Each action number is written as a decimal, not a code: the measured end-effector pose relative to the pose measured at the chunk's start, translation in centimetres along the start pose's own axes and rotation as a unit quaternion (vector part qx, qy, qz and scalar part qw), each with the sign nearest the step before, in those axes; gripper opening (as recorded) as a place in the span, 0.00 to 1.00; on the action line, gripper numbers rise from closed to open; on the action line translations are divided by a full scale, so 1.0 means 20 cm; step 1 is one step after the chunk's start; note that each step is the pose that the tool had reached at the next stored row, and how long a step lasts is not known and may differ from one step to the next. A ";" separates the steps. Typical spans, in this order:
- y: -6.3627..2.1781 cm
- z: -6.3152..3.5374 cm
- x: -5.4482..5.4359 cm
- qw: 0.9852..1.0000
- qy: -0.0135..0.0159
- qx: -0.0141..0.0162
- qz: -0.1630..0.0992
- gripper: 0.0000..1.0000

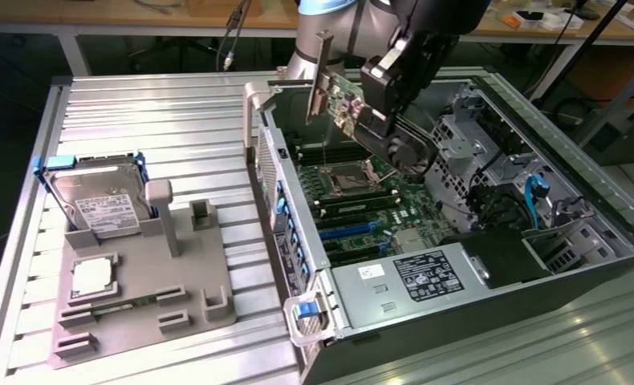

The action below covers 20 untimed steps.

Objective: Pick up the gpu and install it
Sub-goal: 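Insert the gpu into the slot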

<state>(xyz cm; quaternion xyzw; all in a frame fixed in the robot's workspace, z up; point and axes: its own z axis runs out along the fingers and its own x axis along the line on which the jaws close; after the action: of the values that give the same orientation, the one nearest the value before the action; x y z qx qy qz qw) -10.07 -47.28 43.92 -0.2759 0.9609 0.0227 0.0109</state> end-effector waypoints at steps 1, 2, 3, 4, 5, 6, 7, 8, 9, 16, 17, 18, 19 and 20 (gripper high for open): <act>0.000 0.000 0.00 1.000 0.000 0.000 -0.009 0.27; 0.000 0.000 0.00 1.000 0.001 -0.001 -0.017 0.27; 0.000 0.000 0.00 1.000 0.001 -0.001 -0.024 0.27; 0.000 0.000 0.00 0.999 0.001 -0.001 -0.032 0.27; 0.000 0.000 0.00 0.999 0.002 -0.001 -0.044 0.27; 0.000 0.000 0.00 0.998 0.002 -0.002 -0.055 0.27; 0.000 0.000 0.00 0.998 0.002 -0.002 -0.063 0.27; 0.000 0.000 0.00 0.998 0.003 -0.002 -0.070 0.27; 0.000 0.000 0.00 0.997 0.003 -0.003 -0.077 0.27; -0.001 0.000 0.00 0.989 0.005 -0.005 -0.144 0.27; -0.001 0.000 0.00 0.988 0.006 -0.005 -0.152 0.27; -0.001 0.000 0.00 0.987 0.006 -0.005 -0.159 0.27; -0.001 0.000 0.00 0.986 0.006 -0.006 -0.167 0.27; -0.001 0.000 0.00 0.985 0.007 -0.006 -0.174 0.27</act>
<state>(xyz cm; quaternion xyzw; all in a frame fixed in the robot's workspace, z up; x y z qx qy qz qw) -10.02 -47.27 43.92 -0.4395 0.8979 0.0242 0.0067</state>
